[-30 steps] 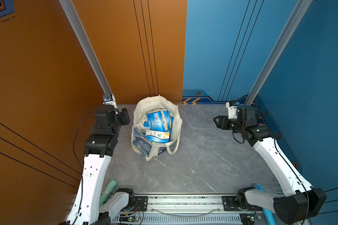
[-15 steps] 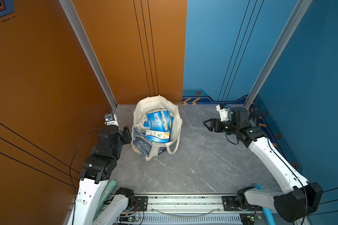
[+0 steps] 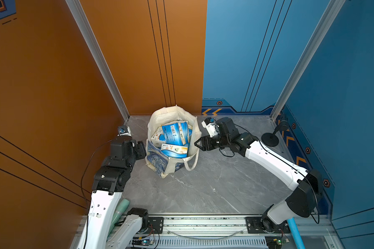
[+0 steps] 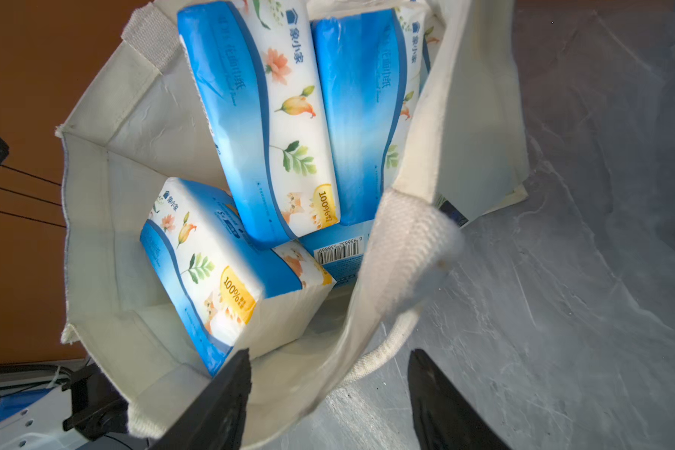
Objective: Put tissues into the canvas bag
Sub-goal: Move the canvas bag to the center of the board.
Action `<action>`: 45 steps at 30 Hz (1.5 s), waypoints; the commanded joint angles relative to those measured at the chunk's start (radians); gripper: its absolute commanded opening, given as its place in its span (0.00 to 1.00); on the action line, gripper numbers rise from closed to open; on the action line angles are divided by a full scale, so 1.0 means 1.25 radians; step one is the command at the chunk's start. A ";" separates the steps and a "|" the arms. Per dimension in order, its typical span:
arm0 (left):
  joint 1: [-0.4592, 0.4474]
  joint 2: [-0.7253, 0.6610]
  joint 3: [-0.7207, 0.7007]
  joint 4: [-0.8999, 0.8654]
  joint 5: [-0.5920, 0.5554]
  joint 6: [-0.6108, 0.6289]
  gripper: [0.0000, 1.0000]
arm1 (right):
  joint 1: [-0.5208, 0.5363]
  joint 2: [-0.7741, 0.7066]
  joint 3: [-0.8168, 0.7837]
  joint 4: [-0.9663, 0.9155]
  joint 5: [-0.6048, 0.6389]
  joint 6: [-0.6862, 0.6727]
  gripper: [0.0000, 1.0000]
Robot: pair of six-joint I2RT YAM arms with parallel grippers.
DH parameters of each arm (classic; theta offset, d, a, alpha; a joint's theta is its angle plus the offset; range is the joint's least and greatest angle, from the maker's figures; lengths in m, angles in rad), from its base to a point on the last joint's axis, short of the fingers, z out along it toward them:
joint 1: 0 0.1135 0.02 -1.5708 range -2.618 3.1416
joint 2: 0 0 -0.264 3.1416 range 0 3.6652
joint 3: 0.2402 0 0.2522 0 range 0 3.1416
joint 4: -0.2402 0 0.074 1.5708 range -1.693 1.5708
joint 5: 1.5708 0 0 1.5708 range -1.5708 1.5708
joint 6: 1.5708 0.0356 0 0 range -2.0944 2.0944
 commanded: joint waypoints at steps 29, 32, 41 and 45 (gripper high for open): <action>0.052 0.044 -0.108 0.116 0.080 -0.004 0.66 | -0.188 -0.138 -0.024 -0.130 0.225 -0.058 0.07; 0.052 0.053 -0.153 0.147 0.080 -0.006 0.66 | -0.196 -0.134 -0.051 -0.134 0.211 -0.057 0.25; 0.052 0.068 -0.241 0.260 0.054 -0.006 0.68 | -0.214 -0.215 -0.067 -0.163 0.228 -0.076 0.74; 0.052 0.085 -0.269 0.310 0.050 -0.005 0.68 | -0.240 -0.286 -0.061 -0.202 0.264 -0.080 0.81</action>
